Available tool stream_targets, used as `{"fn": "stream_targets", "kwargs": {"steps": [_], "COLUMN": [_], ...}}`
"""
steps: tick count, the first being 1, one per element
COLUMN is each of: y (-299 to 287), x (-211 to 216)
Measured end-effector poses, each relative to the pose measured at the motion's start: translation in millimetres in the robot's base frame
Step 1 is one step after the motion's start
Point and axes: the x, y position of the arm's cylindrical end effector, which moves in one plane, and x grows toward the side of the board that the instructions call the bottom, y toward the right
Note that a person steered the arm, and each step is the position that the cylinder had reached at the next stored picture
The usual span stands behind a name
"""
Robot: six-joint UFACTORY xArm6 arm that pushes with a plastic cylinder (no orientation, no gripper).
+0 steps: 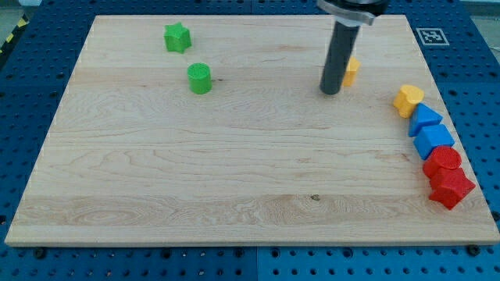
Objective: Push the hexagon to the heart
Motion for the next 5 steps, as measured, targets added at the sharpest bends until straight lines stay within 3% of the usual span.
{"fn": "stream_targets", "kwargs": {"steps": [5], "y": [19.8], "x": [-57.9]}}
